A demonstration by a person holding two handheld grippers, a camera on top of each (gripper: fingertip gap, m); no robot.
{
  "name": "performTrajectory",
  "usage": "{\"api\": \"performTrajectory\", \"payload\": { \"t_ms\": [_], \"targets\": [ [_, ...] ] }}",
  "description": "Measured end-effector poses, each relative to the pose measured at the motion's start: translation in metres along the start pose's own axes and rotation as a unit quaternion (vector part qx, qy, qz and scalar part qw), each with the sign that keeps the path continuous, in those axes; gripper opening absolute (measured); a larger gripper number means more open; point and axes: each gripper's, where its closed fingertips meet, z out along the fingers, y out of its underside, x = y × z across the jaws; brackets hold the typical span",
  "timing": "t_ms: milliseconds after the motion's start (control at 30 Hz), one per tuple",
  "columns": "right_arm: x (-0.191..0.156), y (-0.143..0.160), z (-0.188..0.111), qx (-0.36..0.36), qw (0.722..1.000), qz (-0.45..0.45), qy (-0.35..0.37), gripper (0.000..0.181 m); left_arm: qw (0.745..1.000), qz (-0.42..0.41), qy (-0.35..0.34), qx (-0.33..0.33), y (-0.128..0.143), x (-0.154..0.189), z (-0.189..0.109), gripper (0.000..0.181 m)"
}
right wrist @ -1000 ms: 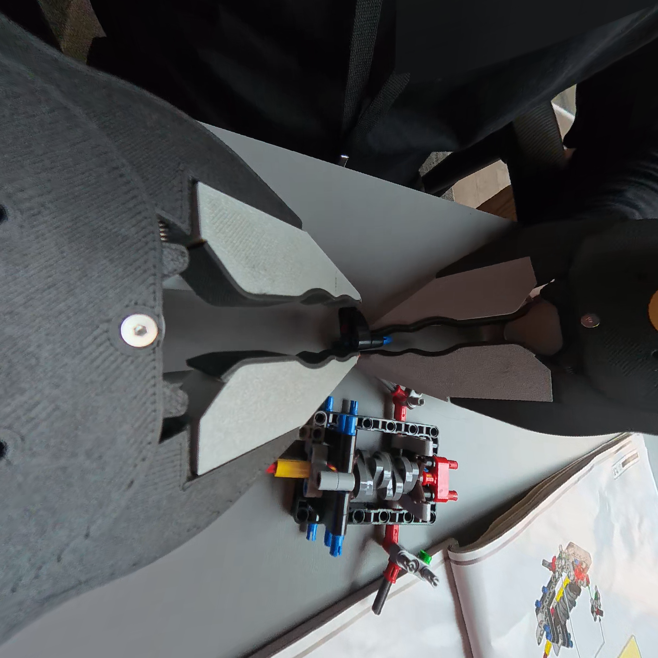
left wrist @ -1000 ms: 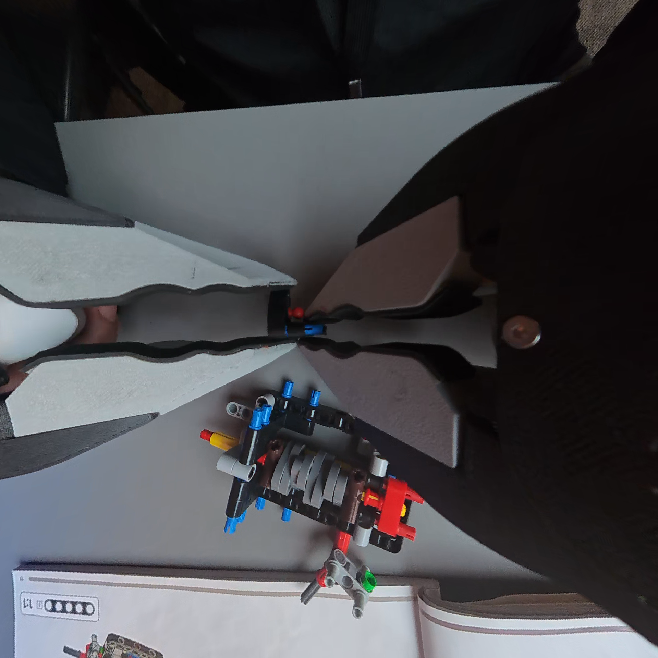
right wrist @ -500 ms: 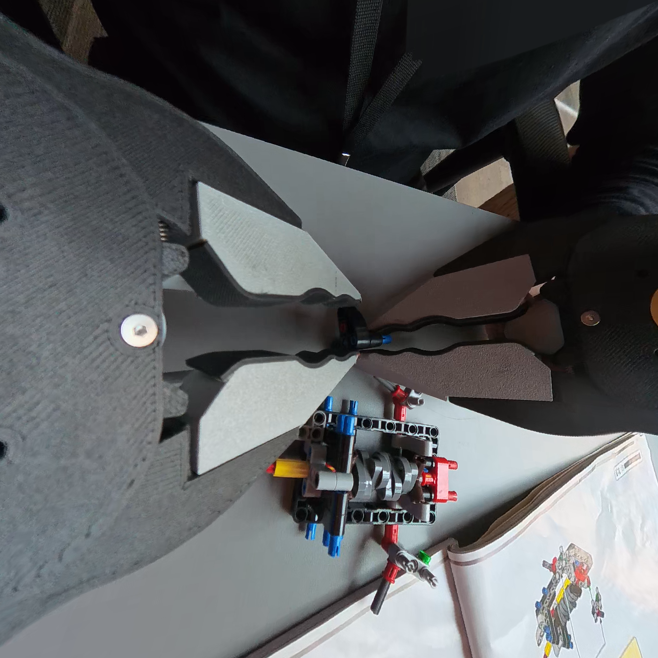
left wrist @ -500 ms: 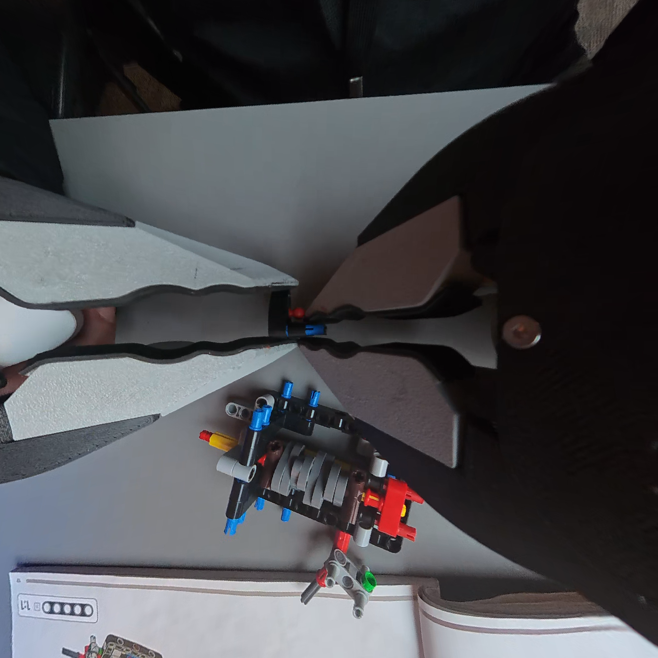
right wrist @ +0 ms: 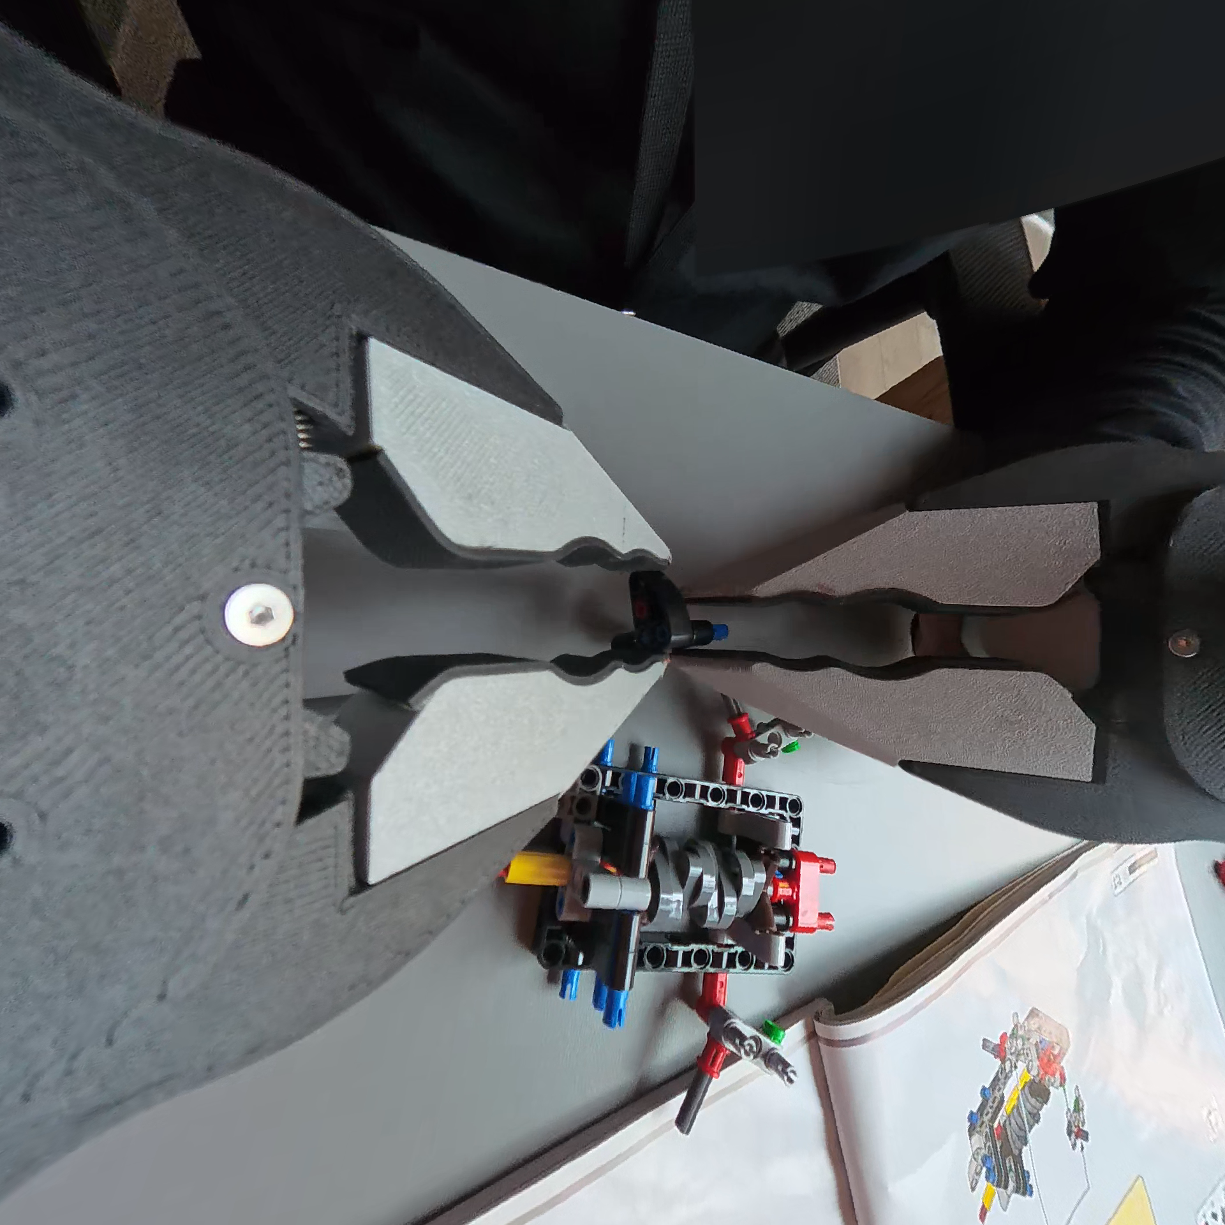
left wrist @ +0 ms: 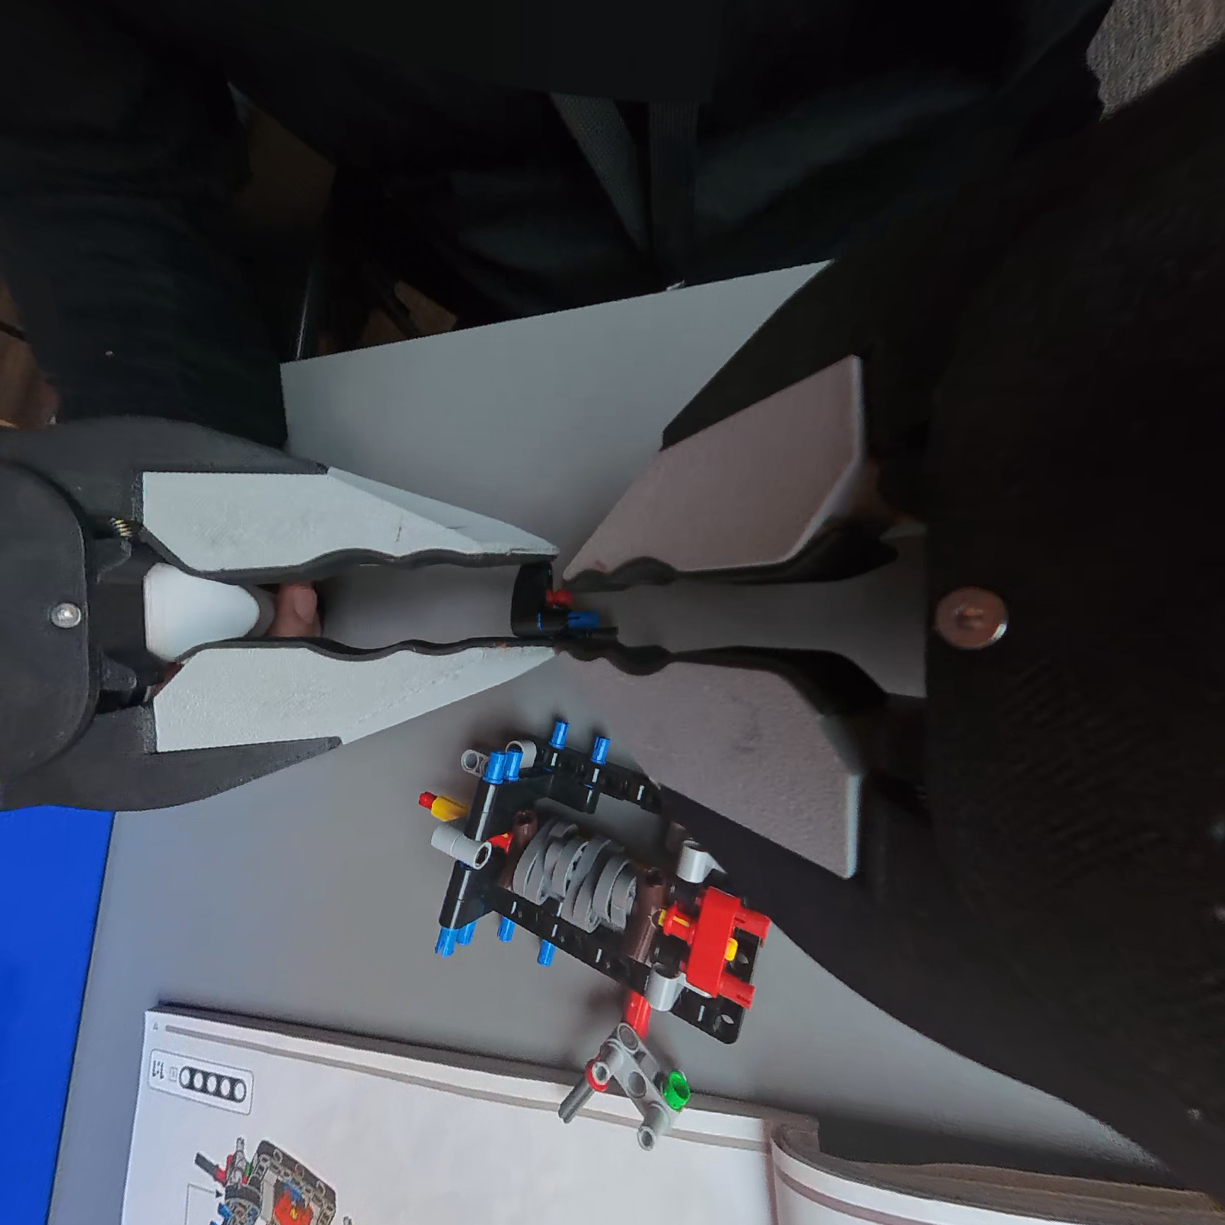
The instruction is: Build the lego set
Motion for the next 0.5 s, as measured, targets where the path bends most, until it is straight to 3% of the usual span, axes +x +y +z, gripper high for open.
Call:
{"api": "performTrajectory", "payload": {
  "t_ms": [400, 500],
  "targets": [
    [-0.0019, 0.0032, 0.0021, -0.018, 1.000, -0.021, 0.009, 0.021, 1.000, -0.006, -0.003, 0.009, -0.0034, 0.0006, 0.0001, 0.004],
    [0.0012, 0.0051, 0.0040, -0.025, 0.999, -0.025, 0.026, 0.020, 0.998, 0.030, -0.047, 0.006, -0.0026, -0.0029, 0.0007, 0.004]
  ]
}}
